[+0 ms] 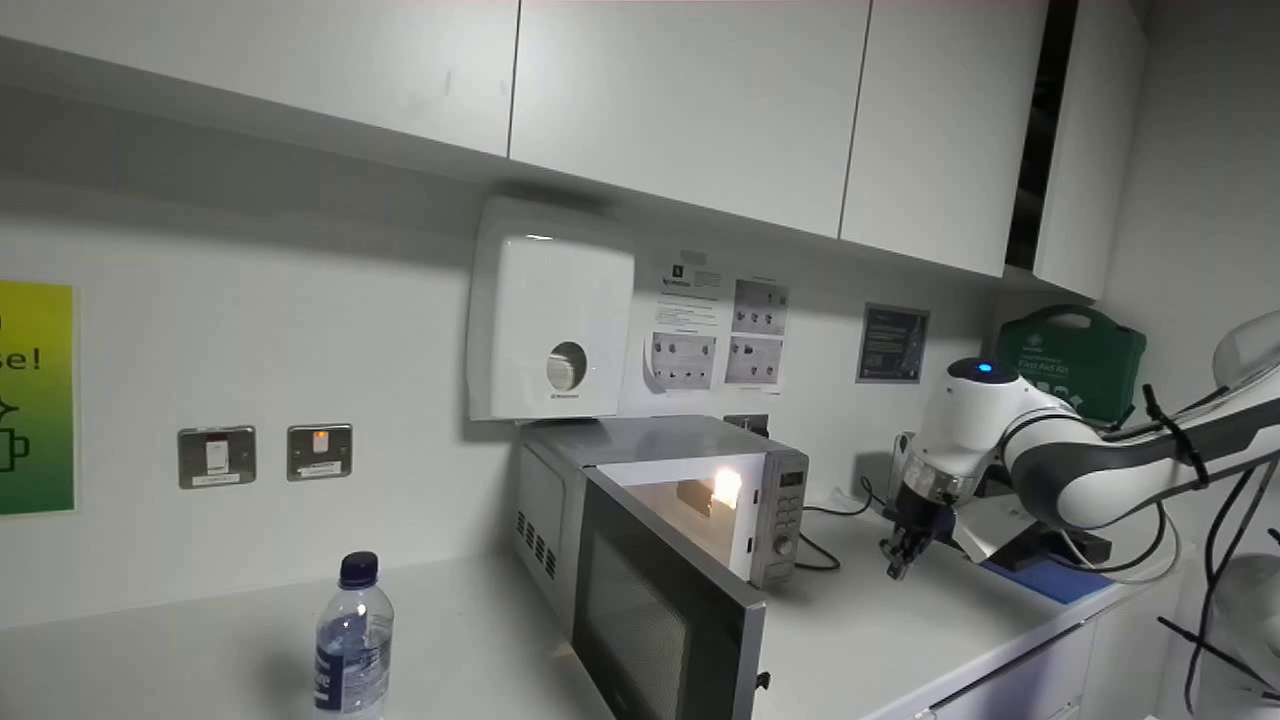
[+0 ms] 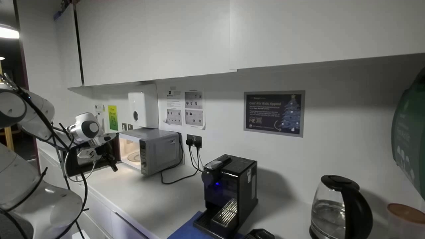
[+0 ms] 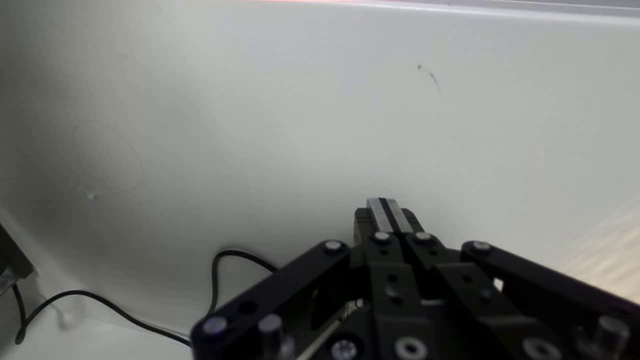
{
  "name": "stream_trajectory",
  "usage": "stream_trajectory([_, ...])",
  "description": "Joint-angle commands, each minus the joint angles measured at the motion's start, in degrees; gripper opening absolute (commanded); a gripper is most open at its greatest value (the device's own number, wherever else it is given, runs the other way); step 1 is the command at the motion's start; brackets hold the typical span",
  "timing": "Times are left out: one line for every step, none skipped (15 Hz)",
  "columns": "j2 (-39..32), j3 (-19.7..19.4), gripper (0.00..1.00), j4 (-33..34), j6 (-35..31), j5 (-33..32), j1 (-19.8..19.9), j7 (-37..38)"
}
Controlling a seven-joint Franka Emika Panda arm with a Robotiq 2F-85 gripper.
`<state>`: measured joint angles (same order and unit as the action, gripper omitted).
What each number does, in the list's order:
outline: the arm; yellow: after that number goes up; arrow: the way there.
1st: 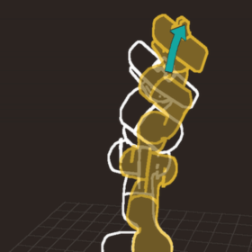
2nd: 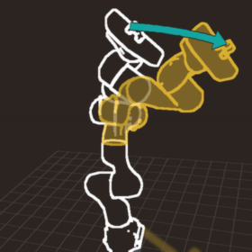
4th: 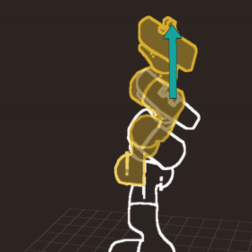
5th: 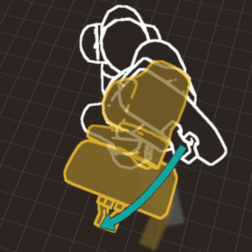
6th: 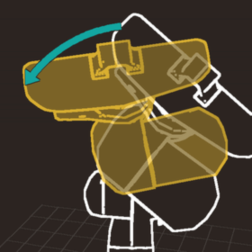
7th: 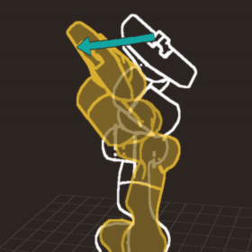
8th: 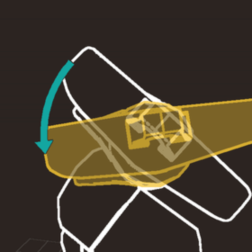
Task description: Press a button on the microwave
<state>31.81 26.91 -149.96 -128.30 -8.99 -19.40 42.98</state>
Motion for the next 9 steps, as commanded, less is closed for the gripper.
stream_trajectory([0.27, 1.49, 0.0, -0.48, -0.24, -0.88, 1.74, 0.36])
stream_trajectory([0.24, 2.02, 0.0, -1.5, -1.62, -1.9, 2.54, 1.45])
stream_trajectory([0.13, 2.45, 0.0, -2.03, -2.15, -2.47, 3.15, 2.37])
stream_trajectory([-0.09, 2.92, 0.0, -2.76, -3.09, -3.07, 3.88, 3.49])
stream_trajectory([-0.39, 3.29, 0.0, -3.33, -4.12, -3.62, 4.52, 4.5])
stream_trajectory([-0.83, 3.83, 0.0, -3.98, -5.61, -4.54, 5.35, 5.69])
stream_trajectory([-1.31, 4.31, 0.0, -4.61, -7.54, -5.67, 6.18, 6.62])
stream_trajectory([-1.83, 4.68, 0.0, -5.21, -9.66, -6.91, 6.98, 7.57])
stream_trajectory([-2.26, 5.05, 0.0, -5.72, -11.61, -8.18, 7.84, 8.45])
